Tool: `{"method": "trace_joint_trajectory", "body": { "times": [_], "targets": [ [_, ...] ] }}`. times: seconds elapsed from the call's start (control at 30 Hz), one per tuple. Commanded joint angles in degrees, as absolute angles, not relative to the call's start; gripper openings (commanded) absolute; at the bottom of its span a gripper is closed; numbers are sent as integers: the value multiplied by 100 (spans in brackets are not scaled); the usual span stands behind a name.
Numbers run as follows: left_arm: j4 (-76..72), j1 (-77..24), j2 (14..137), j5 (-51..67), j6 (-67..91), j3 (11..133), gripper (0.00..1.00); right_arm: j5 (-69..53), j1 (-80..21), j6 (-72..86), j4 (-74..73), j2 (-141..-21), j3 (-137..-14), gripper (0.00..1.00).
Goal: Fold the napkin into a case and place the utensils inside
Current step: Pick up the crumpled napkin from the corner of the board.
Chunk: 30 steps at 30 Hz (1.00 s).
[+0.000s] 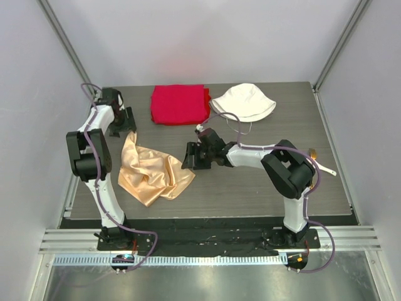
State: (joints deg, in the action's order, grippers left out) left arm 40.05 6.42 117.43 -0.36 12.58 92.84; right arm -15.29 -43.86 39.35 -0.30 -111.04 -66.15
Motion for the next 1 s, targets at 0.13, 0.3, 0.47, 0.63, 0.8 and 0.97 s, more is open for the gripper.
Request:
{"method": "trace_joint_trajectory", "body": {
  "times": [0.13, 0.3, 0.47, 0.63, 0.8, 0.97],
  "targets": [
    [3665, 642, 12128, 385, 906, 9676, 71, -580, -4632, 3727, 141, -10687, -6003, 59],
    [3745, 642, 12542, 703, 879, 9739, 61, -378, -4667, 3718, 255, -10494, -5397, 56],
    [3454, 650, 12454, 852, 1098, 9431, 44, -526, -4685, 3814, 342, -10573, -5230, 51],
    [3357, 642, 12051, 1072, 1406, 9413, 18, -676, -4684, 3964, 615, -10801, -5326, 46],
    [3612, 650, 11576, 1168, 1652, 9536, 6, -975, -4746, 4236, 825, -10855, -5327, 33],
    [3744, 642, 10953, 1309, 1924, 9554, 0, -801, -4799, 4245, 879, -11021, -5308, 13]
  ]
}}
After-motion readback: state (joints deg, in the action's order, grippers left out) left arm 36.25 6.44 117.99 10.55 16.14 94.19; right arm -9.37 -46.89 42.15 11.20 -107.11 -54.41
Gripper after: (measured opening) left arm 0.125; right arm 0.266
